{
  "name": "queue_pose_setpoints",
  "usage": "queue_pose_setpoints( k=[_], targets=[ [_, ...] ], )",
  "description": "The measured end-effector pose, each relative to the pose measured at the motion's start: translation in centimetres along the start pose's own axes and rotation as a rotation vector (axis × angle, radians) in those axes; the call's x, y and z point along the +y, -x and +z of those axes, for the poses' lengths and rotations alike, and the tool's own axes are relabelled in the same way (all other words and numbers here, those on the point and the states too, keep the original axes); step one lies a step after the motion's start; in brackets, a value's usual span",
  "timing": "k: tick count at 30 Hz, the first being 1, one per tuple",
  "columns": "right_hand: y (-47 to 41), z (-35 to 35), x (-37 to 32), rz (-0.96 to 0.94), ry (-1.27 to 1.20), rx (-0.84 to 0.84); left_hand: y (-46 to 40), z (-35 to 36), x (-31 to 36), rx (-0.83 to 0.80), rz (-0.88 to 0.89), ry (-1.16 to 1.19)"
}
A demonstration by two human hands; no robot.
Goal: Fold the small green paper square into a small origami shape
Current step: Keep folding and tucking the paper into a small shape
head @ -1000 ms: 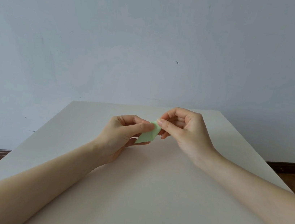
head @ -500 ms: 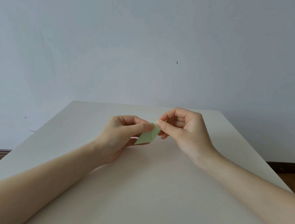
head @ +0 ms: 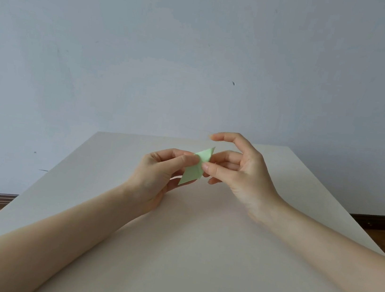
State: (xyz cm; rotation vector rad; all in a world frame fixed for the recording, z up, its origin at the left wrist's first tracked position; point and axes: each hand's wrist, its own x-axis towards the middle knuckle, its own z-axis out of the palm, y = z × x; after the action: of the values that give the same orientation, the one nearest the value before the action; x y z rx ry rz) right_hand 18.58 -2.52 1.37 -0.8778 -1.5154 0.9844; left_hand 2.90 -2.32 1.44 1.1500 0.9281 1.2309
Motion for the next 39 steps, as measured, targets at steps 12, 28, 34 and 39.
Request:
queue_pose_setpoints(
  k=[12,28,34,39],
  targets=[
    [0.07,0.53,0.22,0.086,0.004,-0.026,-0.04,0.12,-0.10,0.032,0.072,0.018],
    [-0.35,0.25,0.35,0.180,-0.048,-0.080,-0.09,0.07,-0.27,0.056,0.028,0.067],
    [-0.43,0.28,0.34,0.200,-0.075,-0.113,-0.34,0.06,-0.57,0.074,0.044,0.075],
    [-0.40,0.31,0.38,0.232,-0.114,-0.144,-0.37,0.04,-0.64,0.075,0.051,0.075]
  ],
)
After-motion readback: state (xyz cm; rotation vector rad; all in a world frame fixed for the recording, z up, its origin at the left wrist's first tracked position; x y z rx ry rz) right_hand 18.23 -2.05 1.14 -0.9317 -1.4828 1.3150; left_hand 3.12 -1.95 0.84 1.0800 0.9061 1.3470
